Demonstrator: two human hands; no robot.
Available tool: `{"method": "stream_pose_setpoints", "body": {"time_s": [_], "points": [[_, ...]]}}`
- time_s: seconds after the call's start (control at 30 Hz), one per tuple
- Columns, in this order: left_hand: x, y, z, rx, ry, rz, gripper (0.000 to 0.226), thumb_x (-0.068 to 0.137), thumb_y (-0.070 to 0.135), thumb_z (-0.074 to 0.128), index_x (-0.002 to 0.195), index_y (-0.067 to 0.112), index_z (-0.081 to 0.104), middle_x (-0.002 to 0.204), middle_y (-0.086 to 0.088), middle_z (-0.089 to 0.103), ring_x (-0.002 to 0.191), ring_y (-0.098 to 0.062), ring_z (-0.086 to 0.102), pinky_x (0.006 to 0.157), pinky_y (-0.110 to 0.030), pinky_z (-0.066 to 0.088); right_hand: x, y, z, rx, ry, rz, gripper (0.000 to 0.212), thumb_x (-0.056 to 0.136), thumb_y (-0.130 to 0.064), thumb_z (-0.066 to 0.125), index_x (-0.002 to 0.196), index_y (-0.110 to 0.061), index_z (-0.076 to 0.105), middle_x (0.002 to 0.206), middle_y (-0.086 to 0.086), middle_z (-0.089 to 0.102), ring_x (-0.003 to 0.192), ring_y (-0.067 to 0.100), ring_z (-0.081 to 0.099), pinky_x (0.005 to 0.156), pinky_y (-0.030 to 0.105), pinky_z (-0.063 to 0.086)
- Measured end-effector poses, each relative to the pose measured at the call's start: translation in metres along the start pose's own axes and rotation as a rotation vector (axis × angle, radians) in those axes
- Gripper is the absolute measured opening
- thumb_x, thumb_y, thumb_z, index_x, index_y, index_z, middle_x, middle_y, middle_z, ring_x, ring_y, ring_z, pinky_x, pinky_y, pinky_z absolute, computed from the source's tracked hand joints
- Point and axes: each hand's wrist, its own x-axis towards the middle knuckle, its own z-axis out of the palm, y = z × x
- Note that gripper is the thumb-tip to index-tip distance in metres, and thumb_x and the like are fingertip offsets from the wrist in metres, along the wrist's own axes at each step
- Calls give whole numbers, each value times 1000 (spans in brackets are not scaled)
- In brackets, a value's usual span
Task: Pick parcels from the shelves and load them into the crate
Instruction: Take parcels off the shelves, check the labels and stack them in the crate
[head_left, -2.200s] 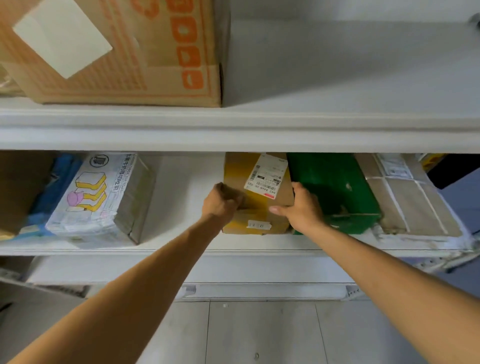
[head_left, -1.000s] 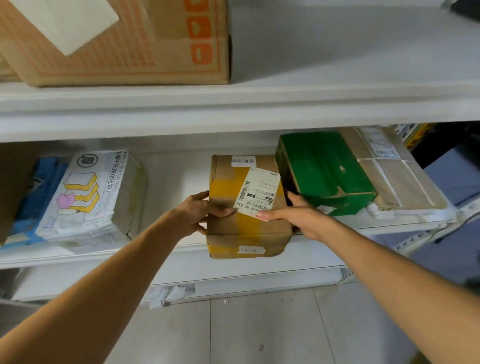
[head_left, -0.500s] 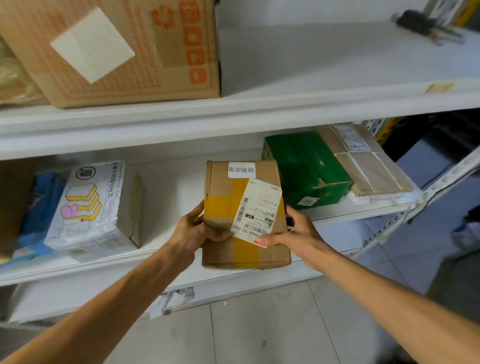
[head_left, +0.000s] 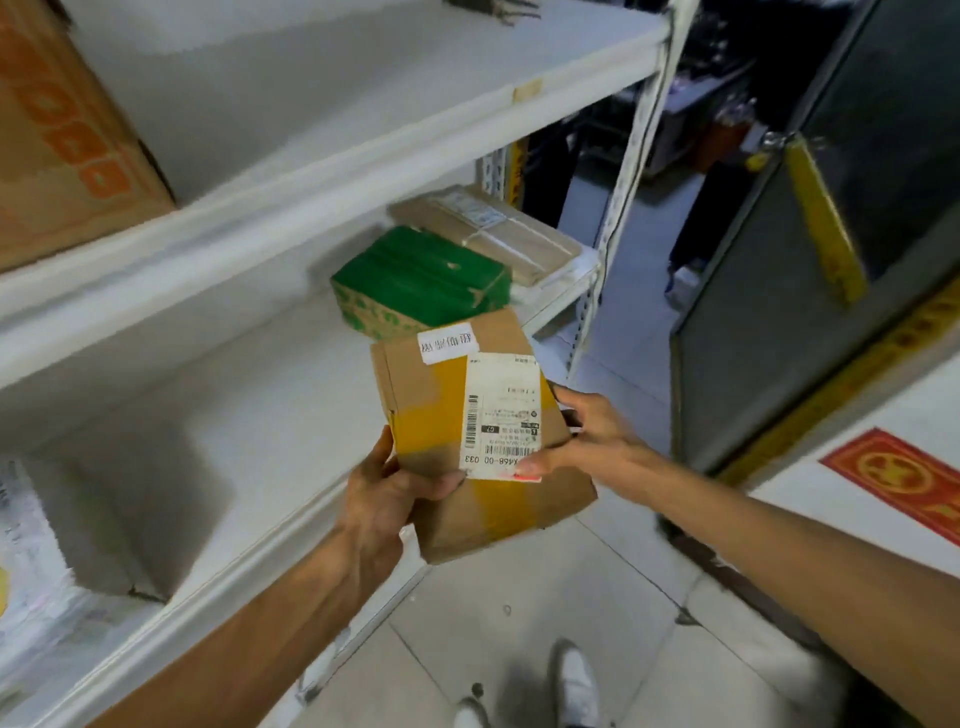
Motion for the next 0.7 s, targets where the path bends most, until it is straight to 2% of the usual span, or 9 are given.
{"method": "stream_pose_setpoints", "body": {"time_s": [0.17,0.3,0.4,0.5,0.57,0.7], "points": [[4,-26,50,111,-135,-85,83,65,-12,77,135,27,52,110,1,73,98,-22,66,71,-34,52,-59,38,-35,63,161,111,79,60,-4,89,128,-31,58,116,-7,69,117,21,58,102,49,48],[8,-49,111,264,-231,-139,81,63,-14,78,129,28,57,109,0,73,106,-25,64,92,-41,51,-117,79,-66,201,333,189,72,61,-4,89,117,-37,60,109,-10,71,113,16,60,100,40,50],[5,-72,167,387,-391,-170,69,64,-17,76,113,29,62,107,-2,73,102,-24,66,85,-34,53,-172,113,-88,320,496,219,75,61,-3,88,123,-32,59,107,-11,73,109,13,63,90,27,54],[-1,-100,228,501,-586,-188,60,68,-16,74,107,28,63,107,-2,73,101,-22,66,81,-32,53,-230,145,-104,394,713,259,79,59,-8,91,128,-30,59,110,-8,72,107,11,64,87,27,55],[-8,-122,270,600,-736,-199,57,72,-12,74,109,29,63,105,2,74,98,-18,68,80,-32,55,-270,164,-112,435,878,291,76,57,-9,92,121,-35,60,108,-11,72,104,5,63,87,25,54],[-34,-170,358,787,-1021,-213,60,75,-8,75,124,24,61,102,5,75,97,-16,69,77,-30,56,-350,201,-121,539,1143,325,72,58,-8,91,116,-37,61,103,-18,72,97,-7,63,78,10,49]]}}
